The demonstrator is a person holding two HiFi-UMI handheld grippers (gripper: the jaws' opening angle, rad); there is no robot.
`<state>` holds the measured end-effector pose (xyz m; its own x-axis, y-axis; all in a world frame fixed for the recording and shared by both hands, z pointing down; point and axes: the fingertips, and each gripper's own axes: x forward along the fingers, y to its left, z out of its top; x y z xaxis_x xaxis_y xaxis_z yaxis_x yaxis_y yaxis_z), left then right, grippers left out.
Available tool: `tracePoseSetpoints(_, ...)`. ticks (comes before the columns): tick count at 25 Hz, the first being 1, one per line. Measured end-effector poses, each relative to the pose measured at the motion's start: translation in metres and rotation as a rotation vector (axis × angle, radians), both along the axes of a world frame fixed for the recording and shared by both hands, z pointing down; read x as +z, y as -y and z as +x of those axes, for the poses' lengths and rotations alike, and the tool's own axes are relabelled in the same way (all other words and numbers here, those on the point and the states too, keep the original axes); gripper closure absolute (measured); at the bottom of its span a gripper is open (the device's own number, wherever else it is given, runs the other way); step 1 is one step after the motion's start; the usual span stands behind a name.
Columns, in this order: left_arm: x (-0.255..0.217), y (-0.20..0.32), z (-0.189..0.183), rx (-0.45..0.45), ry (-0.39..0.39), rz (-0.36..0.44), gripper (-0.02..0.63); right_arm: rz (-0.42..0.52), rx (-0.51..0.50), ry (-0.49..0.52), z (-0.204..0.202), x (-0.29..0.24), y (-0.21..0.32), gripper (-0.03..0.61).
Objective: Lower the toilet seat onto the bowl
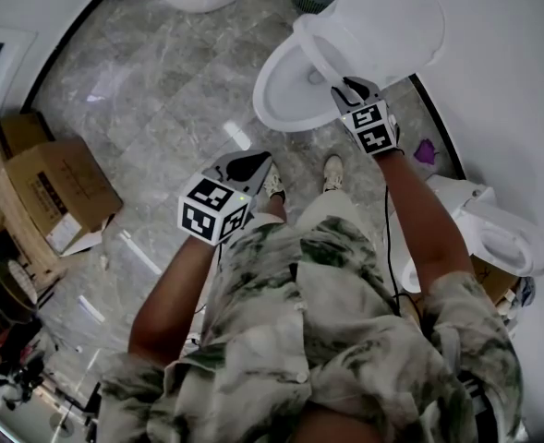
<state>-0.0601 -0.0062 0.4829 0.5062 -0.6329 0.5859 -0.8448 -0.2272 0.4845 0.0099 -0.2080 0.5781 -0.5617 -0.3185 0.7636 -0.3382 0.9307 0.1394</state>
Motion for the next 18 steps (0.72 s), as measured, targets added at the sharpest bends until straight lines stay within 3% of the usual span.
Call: tracePoseSetpoints(18,0.039,-0.014,0.012,0.086,-0.024,-0.124,0.591,-0.019,-0.015,-0.022,-0.013,0.024,-0.028,0.425)
